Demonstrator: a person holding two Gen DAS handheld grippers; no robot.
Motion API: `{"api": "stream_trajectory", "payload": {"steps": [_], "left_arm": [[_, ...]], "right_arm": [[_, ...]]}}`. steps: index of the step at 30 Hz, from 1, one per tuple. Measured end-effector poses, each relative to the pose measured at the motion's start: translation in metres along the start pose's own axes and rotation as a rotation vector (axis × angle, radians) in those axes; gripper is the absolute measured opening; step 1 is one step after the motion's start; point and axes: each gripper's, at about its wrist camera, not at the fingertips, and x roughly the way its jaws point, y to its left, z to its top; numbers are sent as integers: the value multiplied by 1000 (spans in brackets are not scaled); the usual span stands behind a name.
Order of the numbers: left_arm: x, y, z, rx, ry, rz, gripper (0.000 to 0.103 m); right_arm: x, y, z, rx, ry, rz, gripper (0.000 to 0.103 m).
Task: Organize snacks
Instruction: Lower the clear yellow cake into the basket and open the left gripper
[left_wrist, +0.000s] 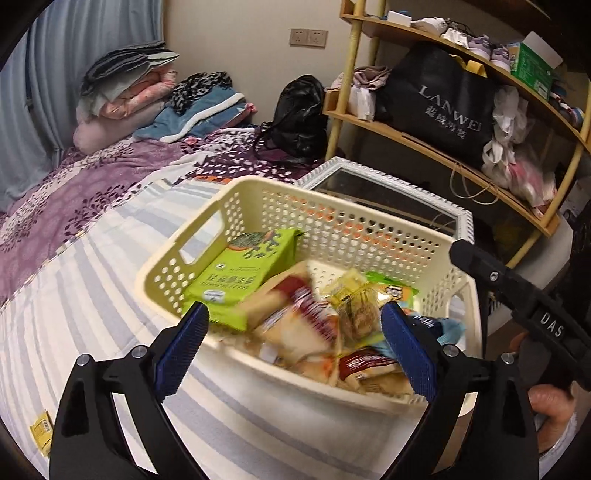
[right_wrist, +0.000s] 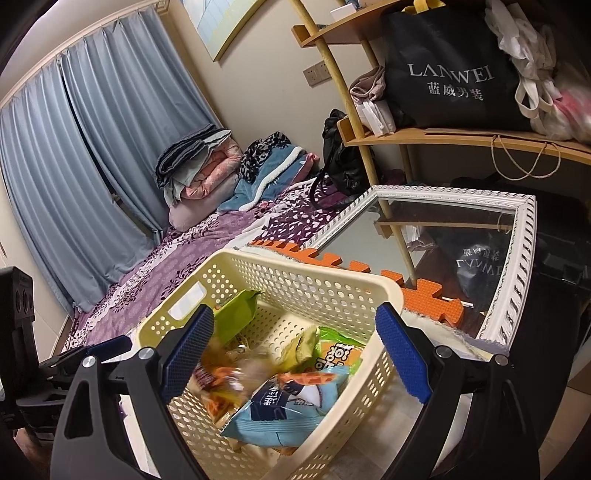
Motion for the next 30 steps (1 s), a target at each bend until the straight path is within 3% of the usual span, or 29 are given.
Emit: {"api": "stream_trajectory", "payload": {"steps": [30], "left_arm": [[-36, 66, -30, -117, 3, 172, 99]], "right_arm": [[-2, 40, -4, -77, 2, 29, 94]]}}
